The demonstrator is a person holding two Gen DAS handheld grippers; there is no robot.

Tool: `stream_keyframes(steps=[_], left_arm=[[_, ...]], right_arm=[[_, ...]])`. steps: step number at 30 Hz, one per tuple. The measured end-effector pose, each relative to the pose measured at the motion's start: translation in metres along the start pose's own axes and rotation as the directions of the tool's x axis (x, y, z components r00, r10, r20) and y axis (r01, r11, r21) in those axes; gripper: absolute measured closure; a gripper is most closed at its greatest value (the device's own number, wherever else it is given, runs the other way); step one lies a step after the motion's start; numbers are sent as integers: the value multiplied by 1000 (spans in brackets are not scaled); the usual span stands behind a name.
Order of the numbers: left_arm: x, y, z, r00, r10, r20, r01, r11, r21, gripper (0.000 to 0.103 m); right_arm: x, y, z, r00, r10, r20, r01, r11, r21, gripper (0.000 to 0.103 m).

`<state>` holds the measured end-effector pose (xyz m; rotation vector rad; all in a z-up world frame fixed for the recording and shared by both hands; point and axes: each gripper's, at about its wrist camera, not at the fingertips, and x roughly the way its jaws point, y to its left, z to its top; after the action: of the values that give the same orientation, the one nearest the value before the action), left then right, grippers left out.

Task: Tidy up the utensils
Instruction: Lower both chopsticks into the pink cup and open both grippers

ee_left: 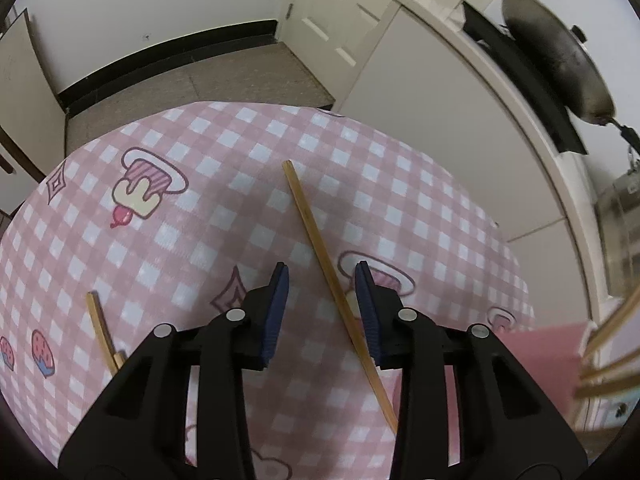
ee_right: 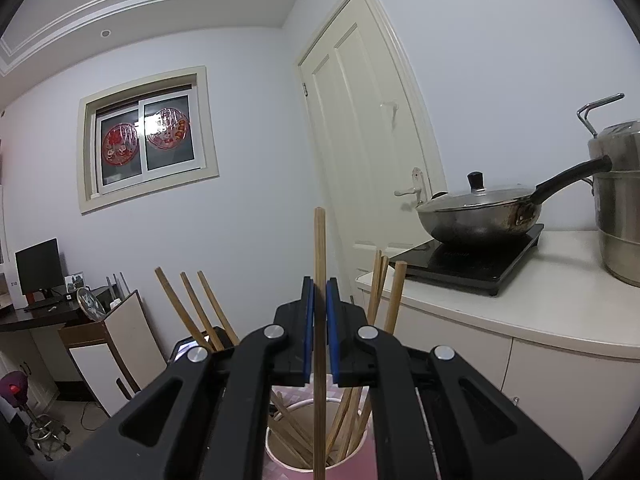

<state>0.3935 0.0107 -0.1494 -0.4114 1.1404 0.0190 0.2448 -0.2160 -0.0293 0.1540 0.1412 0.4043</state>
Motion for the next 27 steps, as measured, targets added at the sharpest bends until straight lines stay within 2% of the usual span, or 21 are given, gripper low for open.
stream_keyframes(steps=[4, 6, 13, 19, 22, 27], left_arm=[[5, -5, 6, 999, 37, 0, -37, 999, 11, 71], [7, -10, 8, 997, 76, 0, -76, 997, 33, 79], [10, -13, 10, 995, 101, 7, -102, 990, 100, 91], [4, 1, 3, 999, 39, 23, -41, 995, 91, 96], [-4, 12, -3, 998, -2, 56, -3, 997, 80, 97], [-37, 17, -16, 983, -101, 153, 82, 989, 120, 97]], right_arm=[[4, -4, -2, 1000, 5, -8, -5, 1000, 9, 98], [5, -5, -3, 1000, 8, -13, -7, 1000, 18, 98], [6, -5, -4, 1000, 8, -18, -8, 1000, 17, 98], [7, -4, -4, 999, 9, -32, -8, 1000, 14, 98], [5, -1, -4, 999, 8, -32, -8, 1000, 9, 98], [3, 4, -3, 999, 10, -35, -10, 1000, 7, 98]])
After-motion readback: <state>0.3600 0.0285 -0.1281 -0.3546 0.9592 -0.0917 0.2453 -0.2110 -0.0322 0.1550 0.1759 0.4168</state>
